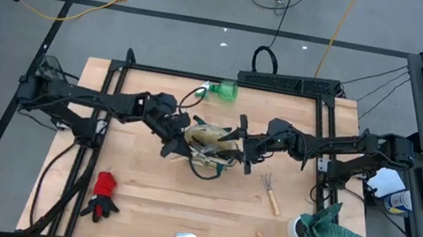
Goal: Pick & Place Garden tools in Gardening bag
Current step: Put the top left brown trowel into the brown gardening bag
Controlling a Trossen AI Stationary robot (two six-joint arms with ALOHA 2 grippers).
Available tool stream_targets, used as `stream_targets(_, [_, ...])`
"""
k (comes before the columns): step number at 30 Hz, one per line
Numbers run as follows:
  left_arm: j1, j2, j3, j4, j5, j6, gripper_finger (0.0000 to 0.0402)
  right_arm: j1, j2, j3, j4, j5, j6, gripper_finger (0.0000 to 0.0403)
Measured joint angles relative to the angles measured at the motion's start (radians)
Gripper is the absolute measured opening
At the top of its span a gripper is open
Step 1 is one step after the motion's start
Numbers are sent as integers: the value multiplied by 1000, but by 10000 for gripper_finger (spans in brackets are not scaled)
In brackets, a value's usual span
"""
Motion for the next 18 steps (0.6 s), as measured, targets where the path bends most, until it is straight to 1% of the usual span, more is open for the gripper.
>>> stream_targets(3, [19, 0, 0, 3, 10, 21, 65, 0, 0, 0, -4, -60, 1, 176])
stream_targets(6, [27, 0, 0, 6, 37, 39, 65, 2, 0, 0, 0, -56, 18, 175])
stream_targets(9, [27, 0, 0, 14, 39, 52, 65, 1, 0, 0, 7, -56, 34, 174])
stream_targets(14, [27, 0, 0, 33, 40, 80, 65, 1, -1, 0, 42, -58, 33, 174])
stream_targets(18, [18, 0, 1, 35, 72, 90, 65, 1, -1, 0, 45, -57, 20, 174])
